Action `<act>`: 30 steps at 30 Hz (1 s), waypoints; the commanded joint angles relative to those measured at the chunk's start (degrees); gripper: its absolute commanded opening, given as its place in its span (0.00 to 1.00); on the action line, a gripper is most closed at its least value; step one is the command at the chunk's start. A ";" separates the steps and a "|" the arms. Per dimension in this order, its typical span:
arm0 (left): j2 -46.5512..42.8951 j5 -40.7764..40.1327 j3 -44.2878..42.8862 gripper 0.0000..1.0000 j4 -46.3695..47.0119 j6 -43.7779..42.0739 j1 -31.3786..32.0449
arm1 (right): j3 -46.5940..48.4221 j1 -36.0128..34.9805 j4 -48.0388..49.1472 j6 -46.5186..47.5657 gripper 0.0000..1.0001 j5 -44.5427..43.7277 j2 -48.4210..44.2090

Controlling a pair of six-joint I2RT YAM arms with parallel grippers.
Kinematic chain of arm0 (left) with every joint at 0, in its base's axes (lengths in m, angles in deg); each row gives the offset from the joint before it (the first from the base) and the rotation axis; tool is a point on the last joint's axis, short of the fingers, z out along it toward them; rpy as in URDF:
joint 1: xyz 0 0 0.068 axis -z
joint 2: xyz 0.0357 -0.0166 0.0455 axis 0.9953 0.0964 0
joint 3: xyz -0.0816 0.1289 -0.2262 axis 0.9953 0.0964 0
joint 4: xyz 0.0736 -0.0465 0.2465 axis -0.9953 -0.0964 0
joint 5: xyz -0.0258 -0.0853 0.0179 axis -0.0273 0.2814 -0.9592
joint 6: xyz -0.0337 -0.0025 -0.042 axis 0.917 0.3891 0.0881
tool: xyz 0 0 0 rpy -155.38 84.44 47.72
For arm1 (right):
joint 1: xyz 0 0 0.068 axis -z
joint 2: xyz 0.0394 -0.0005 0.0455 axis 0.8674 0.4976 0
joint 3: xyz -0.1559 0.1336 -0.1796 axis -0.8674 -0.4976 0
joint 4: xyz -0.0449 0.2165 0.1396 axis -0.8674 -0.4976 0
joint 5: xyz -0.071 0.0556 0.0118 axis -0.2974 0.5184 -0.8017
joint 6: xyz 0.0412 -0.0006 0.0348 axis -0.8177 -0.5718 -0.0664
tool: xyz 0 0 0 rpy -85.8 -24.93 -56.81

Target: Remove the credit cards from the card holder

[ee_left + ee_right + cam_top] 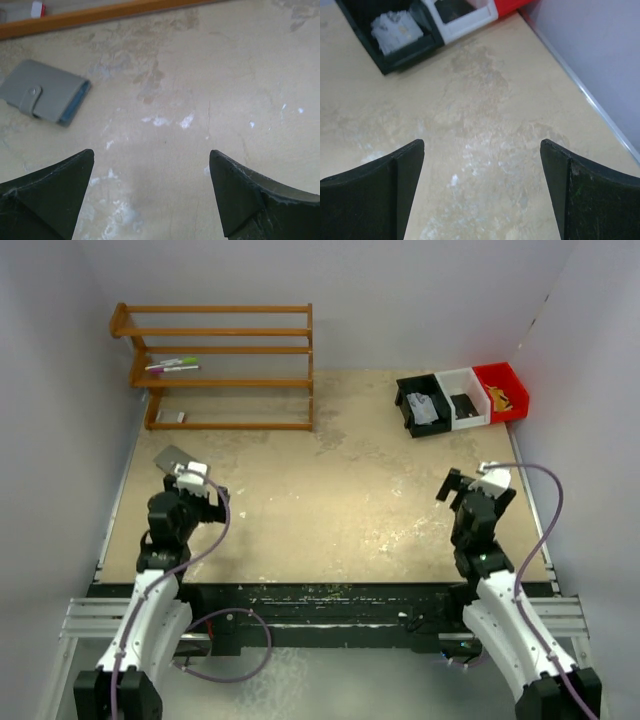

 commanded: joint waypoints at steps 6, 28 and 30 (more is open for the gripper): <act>21.77 11.32 -40.47 0.99 -27.71 -7.48 -0.21 | 35.25 0.00 -23.27 -20.48 1.00 -2.04 16.86; 54.07 6.05 -61.83 0.99 -33.14 -14.11 -11.62 | 72.69 0.00 -18.94 -6.72 0.89 13.00 69.71; 56.21 6.24 -62.34 0.99 -33.33 -14.14 -12.39 | 76.29 0.00 -19.63 -6.44 0.86 13.16 74.32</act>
